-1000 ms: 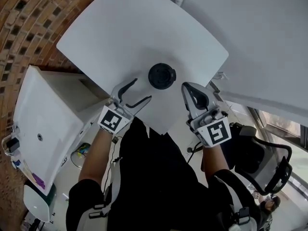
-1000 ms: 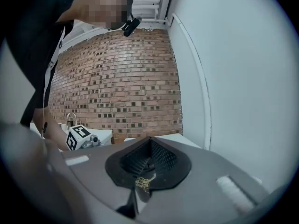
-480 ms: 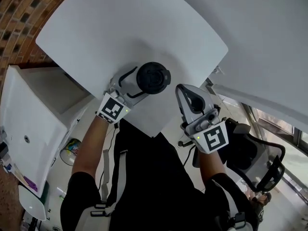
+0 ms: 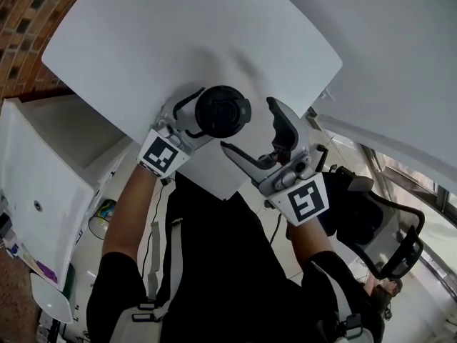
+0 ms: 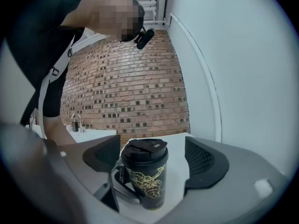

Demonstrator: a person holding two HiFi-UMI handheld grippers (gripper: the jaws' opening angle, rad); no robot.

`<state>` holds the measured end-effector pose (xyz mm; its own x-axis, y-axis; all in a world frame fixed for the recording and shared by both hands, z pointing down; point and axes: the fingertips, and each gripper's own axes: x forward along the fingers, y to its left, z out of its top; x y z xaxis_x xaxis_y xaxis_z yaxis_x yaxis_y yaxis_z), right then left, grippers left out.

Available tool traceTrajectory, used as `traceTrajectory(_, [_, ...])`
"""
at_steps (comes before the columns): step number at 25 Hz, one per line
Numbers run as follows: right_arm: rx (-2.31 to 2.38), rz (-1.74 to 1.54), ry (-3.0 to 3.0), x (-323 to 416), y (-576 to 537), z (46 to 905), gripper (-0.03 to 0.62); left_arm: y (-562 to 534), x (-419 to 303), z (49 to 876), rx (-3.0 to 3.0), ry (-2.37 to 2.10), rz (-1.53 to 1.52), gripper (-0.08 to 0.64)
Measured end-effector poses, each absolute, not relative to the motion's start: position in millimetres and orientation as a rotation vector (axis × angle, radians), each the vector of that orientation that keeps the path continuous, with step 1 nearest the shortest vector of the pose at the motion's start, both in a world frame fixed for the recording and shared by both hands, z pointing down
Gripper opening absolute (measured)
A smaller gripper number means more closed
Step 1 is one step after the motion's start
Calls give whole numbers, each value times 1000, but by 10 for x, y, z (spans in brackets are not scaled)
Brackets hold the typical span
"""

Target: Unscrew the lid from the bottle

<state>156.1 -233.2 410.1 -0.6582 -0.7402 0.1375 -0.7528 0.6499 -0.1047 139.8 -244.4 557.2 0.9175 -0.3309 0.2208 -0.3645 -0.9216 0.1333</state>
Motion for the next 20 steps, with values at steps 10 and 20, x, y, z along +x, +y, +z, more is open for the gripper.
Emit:
traceTrajectory(10, [1218, 178, -2763, 1211, -2453, 4372, 466, -2416, 1462, 5596, 2922, -482, 289, 356])
traceTrajectory(20, [1225, 134, -2752, 1156, -2497, 4442, 443, -2405, 1481, 5580, 2928, -466, 294, 351])
